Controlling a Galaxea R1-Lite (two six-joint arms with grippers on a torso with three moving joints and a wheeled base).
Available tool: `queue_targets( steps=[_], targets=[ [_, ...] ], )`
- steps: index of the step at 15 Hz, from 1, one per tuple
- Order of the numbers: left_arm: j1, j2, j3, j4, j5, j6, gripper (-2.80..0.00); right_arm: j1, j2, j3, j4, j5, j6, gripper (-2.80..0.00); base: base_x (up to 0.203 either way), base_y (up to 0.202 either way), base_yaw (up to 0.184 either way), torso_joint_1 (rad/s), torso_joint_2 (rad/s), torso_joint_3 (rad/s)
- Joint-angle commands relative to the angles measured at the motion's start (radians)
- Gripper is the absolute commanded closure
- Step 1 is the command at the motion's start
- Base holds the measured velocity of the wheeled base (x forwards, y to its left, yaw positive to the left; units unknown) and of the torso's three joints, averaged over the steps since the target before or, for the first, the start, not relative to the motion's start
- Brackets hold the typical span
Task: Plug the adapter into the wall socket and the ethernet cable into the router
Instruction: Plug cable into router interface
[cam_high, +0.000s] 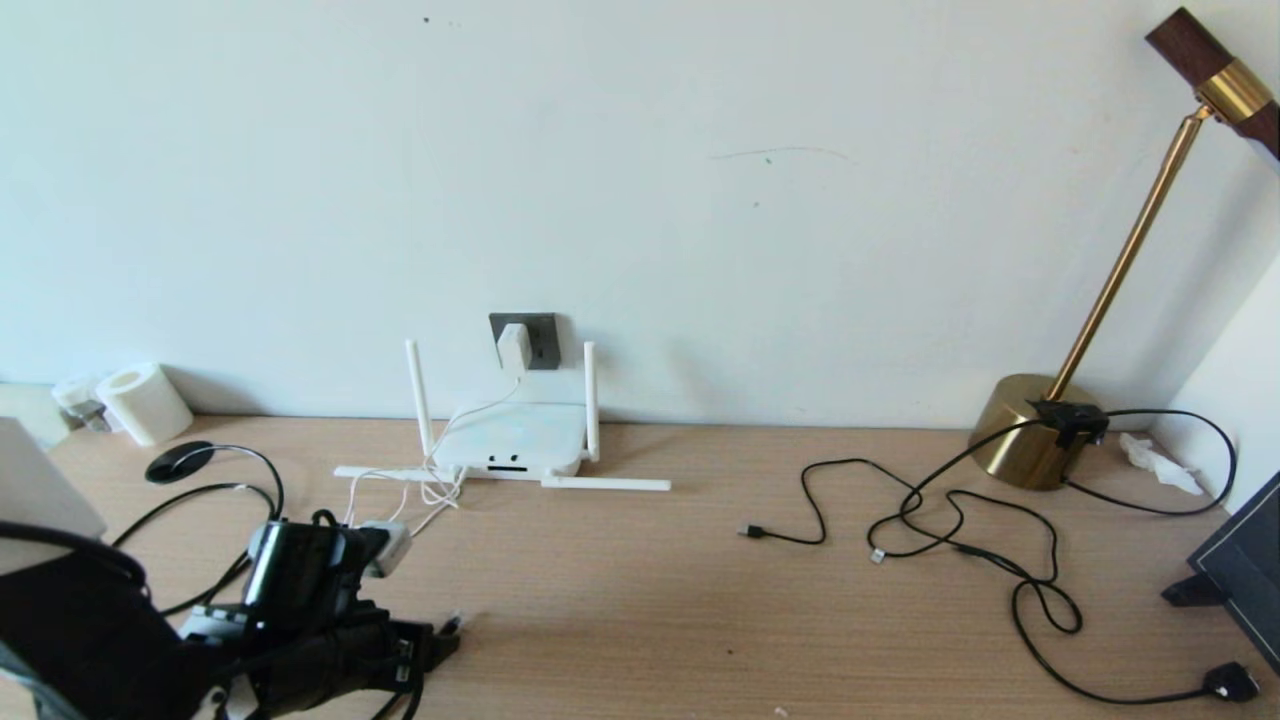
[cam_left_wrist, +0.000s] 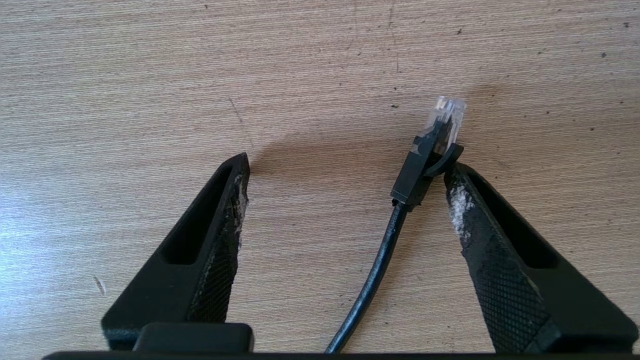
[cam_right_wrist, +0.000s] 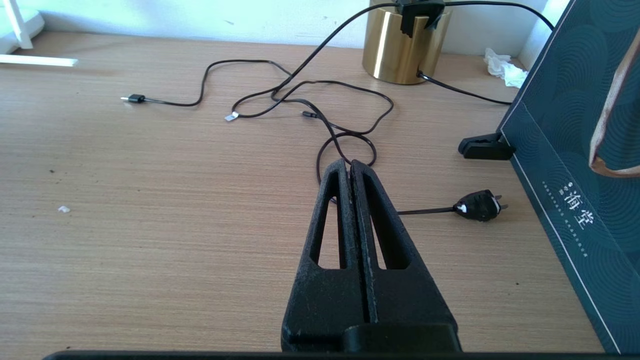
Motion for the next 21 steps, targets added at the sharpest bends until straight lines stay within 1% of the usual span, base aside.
queue_targets(
  steps=[1,4,8,13,14,21],
  targets=[
    [0.000,0.014,0.000,0.000,0.001,0.000,-2.80,0.000,0.002,0.000,0.001,0.000,-0.001,0.00,0.000,0.000,0.000,0.000,0.00,0.000],
    [0.001,0.014,0.007,0.001,0.002,0.014,-2.80,0.000,0.002,0.000,0.001,0.000,-0.001,0.00,0.000,0.000,0.000,0.000,0.00,0.000],
    [0.002,0.006,0.028,-0.002,0.004,0.014,-2.80,0.000,0.002,0.000,0.001,0.000,-0.001,0.00,0.000,0.000,0.000,0.000,0.00,0.000],
    [0.002,0.011,0.025,-0.003,0.004,0.014,-2.80,0.000,0.002,0.000,0.001,0.000,-0.001,0.00,0.000,0.000,0.000,0.000,0.00,0.000],
    [0.002,0.014,0.025,-0.003,0.002,0.014,0.00,0.000,0.002,0.000,0.001,0.000,-0.001,0.00,0.000,0.000,0.000,0.000,0.00,0.000],
    [0.002,0.020,0.025,-0.003,0.001,0.014,0.00,0.000,0.002,0.000,0.001,0.000,-0.001,0.00,0.000,0.000,0.000,0.000,0.00,0.000]
  ],
)
